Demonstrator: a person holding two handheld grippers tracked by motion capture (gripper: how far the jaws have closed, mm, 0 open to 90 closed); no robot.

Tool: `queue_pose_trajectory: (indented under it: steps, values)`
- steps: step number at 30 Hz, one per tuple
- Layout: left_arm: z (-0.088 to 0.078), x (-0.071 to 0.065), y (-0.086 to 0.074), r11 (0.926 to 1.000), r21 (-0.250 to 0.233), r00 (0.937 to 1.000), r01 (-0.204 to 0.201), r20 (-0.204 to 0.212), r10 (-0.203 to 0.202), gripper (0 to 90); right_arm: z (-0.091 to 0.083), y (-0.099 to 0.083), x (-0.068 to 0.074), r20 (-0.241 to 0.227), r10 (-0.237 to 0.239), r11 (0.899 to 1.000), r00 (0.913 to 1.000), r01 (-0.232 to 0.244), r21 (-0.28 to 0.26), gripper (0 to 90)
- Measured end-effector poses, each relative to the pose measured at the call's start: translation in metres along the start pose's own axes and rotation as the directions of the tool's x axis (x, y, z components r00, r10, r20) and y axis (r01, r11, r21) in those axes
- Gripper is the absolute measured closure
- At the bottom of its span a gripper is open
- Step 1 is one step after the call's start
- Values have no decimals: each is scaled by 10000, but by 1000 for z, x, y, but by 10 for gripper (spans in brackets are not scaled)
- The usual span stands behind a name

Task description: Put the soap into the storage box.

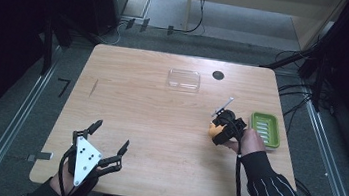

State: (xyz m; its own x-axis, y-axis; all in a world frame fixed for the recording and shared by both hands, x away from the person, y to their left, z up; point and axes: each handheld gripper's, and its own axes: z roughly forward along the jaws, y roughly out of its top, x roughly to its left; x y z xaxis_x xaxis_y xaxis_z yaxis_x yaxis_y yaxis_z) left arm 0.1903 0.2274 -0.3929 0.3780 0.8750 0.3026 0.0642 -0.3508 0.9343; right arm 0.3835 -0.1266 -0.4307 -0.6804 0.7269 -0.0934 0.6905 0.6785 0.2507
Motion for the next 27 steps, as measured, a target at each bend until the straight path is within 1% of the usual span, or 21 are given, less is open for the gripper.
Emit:
queue_pose_trajectory:
  steps: [7, 8, 10, 11, 13, 15, 19, 20, 22, 24, 27]
  values:
    - [0, 0, 0, 10000, -14, 10000, 7, 0, -7, 135, -4, -4, -5, 108, 100, 9999, 9999, -99, -88, 398]
    - [0, 0, 0, 10000, -17, 10000, 11, 0, -11, 135, -6, -5, -7, 186, 126, 9999, 9997, -125, -69, 398]
    - [0, 0, 0, 10000, -16, 10000, 20, -6, -20, 135, -8, -6, -8, 178, 265, 9996, 9995, -263, -135, 398]
    - [0, 0, 0, 10000, -16, 10000, 20, -6, -20, 135, -9, -7, -10, 221, 224, 9997, 9995, -221, -138, 398]
    - [0, 0, 0, 10000, -28, 10000, 36, -6, -36, 135, -11, -9, -12, 288, 303, 9994, 9991, -298, -179, 398]
    - [0, 0, 0, 10000, -33, 10000, 54, -16, -54, 135, -13, -12, -14, 312, 481, 9986, 9984, -474, -232, 398]
    - [0, 0, 0, 10000, -33, 10000, 40, -6, -40, 135, -15, -16, -20, 432, 459, 9985, 9980, -446, -314, 398]
    - [0, 0, 0, 10000, -30, 10000, 40, -7, -40, 135, -16, -16, -20, 448, 609, 9978, 9971, -596, -285, 398]
    - [0, 0, 0, 10000, -25, 10000, 33, -7, -33, 135, -17, -18, -24, 513, 569, 9979, 9971, -551, -354, 399]
    - [0, 0, 0, 10000, -32, 10000, 37, -5, -37, 135, -19, -19, -25, 520, 712, 9969, 9961, -693, -375, 398]
    - [0, 0, 0, 10000, -31, 10000, 37, -10, -37, 135, -21, -21, -29, 583, 759, 9964, 9954, -734, -431, 399]
